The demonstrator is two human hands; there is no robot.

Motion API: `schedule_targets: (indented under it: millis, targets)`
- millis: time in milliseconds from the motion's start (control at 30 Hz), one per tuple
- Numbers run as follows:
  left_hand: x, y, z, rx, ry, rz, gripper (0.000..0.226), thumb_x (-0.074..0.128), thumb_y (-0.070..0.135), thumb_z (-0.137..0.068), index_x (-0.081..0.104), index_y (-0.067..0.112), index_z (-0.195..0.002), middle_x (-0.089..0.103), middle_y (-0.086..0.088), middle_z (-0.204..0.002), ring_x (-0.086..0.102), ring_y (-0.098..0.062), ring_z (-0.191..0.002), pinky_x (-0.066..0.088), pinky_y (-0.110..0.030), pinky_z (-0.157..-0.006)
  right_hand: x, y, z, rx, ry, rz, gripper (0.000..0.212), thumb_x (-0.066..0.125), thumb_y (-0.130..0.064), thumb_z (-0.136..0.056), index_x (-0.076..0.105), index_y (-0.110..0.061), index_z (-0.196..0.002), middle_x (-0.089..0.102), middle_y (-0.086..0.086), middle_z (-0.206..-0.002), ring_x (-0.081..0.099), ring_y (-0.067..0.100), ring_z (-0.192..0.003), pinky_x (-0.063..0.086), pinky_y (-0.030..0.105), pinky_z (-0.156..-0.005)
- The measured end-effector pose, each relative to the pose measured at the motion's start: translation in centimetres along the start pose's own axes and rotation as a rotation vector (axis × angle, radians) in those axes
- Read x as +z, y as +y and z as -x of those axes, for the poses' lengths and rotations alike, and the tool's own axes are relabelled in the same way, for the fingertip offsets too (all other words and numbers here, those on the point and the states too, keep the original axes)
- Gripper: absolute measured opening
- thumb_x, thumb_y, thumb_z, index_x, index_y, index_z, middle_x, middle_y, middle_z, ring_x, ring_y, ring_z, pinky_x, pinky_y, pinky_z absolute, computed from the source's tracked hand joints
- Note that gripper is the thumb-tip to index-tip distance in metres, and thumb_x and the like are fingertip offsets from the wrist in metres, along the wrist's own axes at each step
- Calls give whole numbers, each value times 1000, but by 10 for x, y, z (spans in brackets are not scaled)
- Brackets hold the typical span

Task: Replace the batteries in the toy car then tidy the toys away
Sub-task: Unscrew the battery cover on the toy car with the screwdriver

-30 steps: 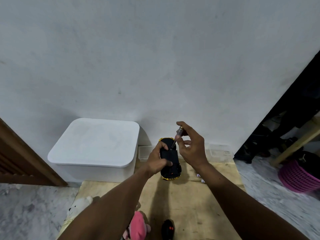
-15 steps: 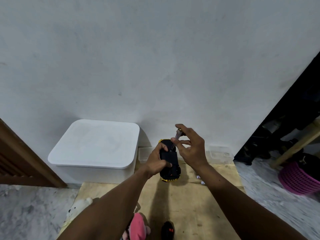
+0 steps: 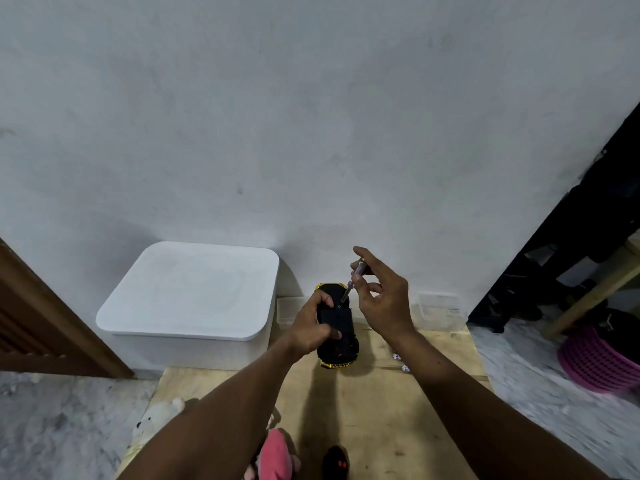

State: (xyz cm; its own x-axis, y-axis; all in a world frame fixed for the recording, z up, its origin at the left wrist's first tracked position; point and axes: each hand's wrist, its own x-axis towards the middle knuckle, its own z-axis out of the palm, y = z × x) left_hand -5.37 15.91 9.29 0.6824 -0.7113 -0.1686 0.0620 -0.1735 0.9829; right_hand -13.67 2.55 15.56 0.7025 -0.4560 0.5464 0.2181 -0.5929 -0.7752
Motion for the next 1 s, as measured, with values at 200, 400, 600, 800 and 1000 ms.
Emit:
schedule_targets:
  millis: [200,400,600,800,1000]
  targets:
    - [0,2,-2,3,9,11,48,68,-13,-64,46,16,-96,57,1,-92,52,-18,-81,48,-33,-68,3,-1,-3,-15,-7,5,44,65,1,-90,63,-20,-130,61,-3,-94,67,15,-91,61,29,-73]
    - [2,6,-4,-2,1,29,49,68,-11,-63,45,15,-98,58,1,-93,54,-18,-82,50,-34,-68,6,-7,-3,-8,8,3,38,74,-9,-86,65,-24,-119,60,-3,-95,66,17,-92,62,34,-70]
    - [1,1,-6,-10,-3,30,49,65,-18,-68,43,16,-96,58,-1,-94,53,-19,-81,50,-35,-69,5,1,-7,58,33,-25,51,65,0,-91,57,-20,-137,62,1,-96,67,12,-85,59,24,-73]
    - [-4,0,-8,-29,-3,40,49,68,-6,-59,46,21,-93,59,-1,-96,54,-20,-83,51,-38,-71,3,-1,-5,20,2,-38,46,64,1,-91,60,-20,-131,68,1,-100,69,14,-96,61,28,-78]
    - [-5,-1,-8,-35,-6,44,49,68,-5,-59,46,23,-93,59,-1,-97,54,-22,-85,50,-38,-71,7,0,-8,12,-15,-25,50,59,7,-89,61,-19,-131,62,-1,-94,67,19,-89,62,33,-75]
